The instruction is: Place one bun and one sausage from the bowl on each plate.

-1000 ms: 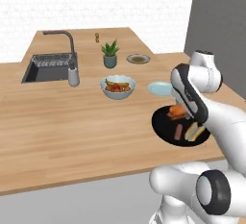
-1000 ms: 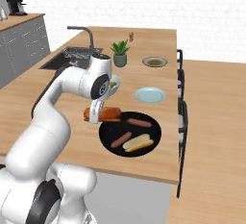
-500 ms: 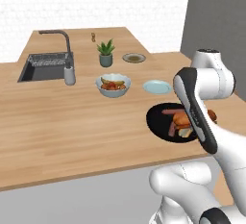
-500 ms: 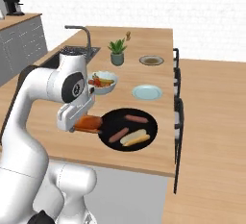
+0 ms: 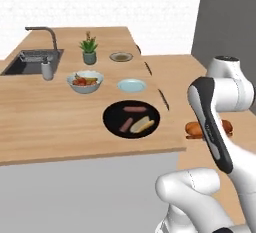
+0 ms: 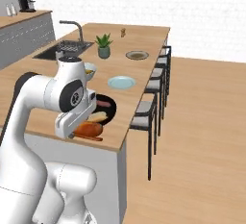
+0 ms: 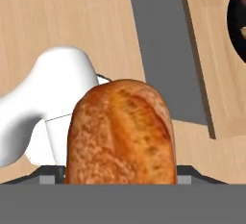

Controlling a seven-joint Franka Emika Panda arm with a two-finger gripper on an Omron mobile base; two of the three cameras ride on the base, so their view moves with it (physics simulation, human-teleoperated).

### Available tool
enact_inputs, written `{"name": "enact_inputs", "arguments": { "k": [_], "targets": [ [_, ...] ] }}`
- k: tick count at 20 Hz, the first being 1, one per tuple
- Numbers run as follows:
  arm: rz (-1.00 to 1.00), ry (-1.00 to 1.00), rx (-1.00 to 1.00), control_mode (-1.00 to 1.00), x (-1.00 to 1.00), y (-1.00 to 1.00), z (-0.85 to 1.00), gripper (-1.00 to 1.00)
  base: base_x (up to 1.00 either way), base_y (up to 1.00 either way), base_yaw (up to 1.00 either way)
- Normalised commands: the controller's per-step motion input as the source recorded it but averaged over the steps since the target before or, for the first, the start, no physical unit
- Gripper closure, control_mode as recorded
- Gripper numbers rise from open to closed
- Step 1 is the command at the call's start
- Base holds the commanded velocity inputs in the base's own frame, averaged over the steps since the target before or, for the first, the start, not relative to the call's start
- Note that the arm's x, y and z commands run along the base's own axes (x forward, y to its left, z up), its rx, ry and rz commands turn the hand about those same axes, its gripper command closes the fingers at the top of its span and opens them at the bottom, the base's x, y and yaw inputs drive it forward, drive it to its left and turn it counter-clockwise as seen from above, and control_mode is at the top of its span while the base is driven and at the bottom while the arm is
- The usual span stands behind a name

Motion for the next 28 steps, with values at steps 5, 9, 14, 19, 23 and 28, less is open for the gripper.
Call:
{"name": "enact_inputs", "arguments": {
  "k": [5,9,14,19,23,28],
  "targets": [
    [0.00,0.00,0.00,1.00,0.00,0.00,0.00,1.00,0.13,-0.99,0.53],
    [0.00,0.00,0.00,1.00,0.00,0.00,0.00,1.00,0.17,-0.90,0.56],
    [0.00,0.00,0.00,1.00,0.00,0.00,0.00,1.00,0.33,-0.78,0.60],
    [0.00,0.00,0.00,1.00,0.00,0.00,0.00,1.00,0.36,-0.78,0.60],
    [0.00,0.00,0.00,1.00,0.00,0.00,0.00,1.00,-0.03,-1.00,0.51],
    [0.00,0.00,0.00,1.00,0.00,0.00,0.00,1.00,-0.03,-1.00,0.50]
  ]
}}
